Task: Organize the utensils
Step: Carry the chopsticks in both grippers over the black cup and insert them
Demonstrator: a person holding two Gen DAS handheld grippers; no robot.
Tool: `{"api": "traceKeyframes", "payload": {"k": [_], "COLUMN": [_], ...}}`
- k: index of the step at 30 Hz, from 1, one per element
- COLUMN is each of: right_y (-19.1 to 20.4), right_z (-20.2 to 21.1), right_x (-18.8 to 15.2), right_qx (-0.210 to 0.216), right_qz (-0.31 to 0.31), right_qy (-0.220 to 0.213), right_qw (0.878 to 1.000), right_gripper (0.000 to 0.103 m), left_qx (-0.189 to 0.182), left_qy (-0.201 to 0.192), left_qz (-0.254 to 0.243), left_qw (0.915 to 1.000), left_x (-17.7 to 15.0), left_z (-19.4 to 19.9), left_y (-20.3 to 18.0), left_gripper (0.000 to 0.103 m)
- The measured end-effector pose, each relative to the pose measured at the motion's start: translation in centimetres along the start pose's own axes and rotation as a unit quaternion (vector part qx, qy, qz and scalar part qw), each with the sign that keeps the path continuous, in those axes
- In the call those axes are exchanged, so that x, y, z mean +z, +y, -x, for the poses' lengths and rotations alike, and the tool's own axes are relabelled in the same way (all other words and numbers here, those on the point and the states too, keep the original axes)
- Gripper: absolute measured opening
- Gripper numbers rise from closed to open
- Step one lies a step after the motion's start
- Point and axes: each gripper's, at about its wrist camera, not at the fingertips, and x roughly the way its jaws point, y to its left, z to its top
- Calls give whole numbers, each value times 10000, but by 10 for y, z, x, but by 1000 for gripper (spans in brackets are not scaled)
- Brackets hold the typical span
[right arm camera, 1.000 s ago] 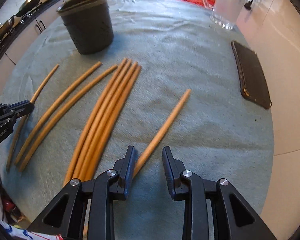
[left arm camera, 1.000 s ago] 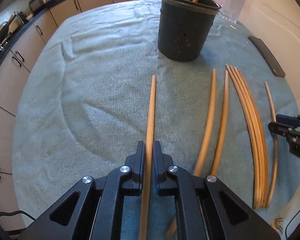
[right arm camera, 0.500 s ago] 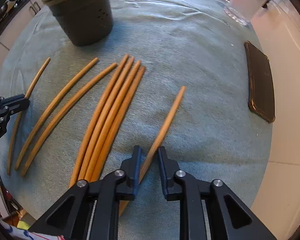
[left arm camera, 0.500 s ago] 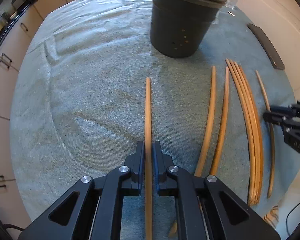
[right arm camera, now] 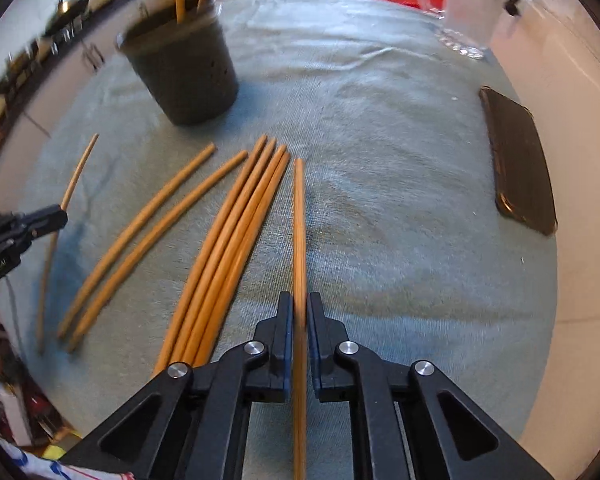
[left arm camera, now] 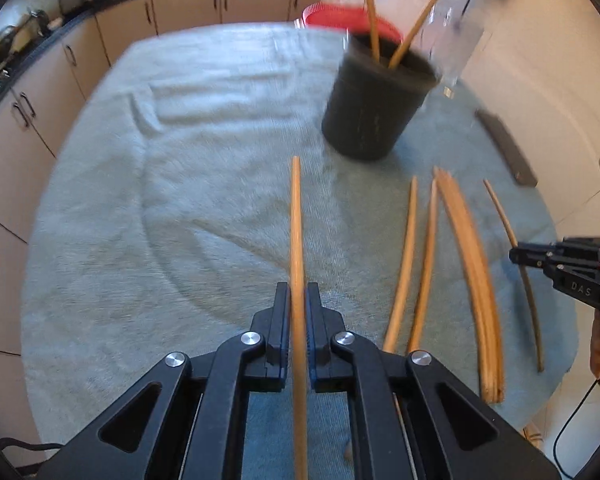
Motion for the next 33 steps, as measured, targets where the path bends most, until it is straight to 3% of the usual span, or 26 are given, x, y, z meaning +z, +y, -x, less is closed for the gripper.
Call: {"api": "traceKeyframes", "payload": {"k": [8, 16, 19, 23, 30, 33], "right_y": [-20, -18, -10, -4, 18, 17], "right_z": [66, 116, 123, 133, 145, 147], "right_x": [-33, -34, -18, 6, 71, 94], "right_qx": [406, 595, 514, 712, 934, 1067], "right_qz": [-407, -633, -623, -698, -832, -1041], "right_qy": [-1213, -2289, -2585, -2949, -3705, -3969], "right_qw": [9909, 9696, 9626, 9503, 9204, 9057], "right_gripper": [7, 7, 7, 7, 7, 7], "left_qx": [-268, -373, -435, -548, -585, -437], "left_qy": [-1071, -1807, -2063, -2332, -2799, -3067], "left_qz": [268, 349, 475, 744, 1139, 1253], "left_qw": [9935, 9822, 9764, 9680, 9515, 9425], "left_x": [-10, -1, 8, 40, 105, 135], "left_z": [67, 106, 117, 120, 117, 112], "left_y": [-1, -19, -21, -23, -25, -27], "left_gripper": [6, 6, 7, 7, 7, 7]}}
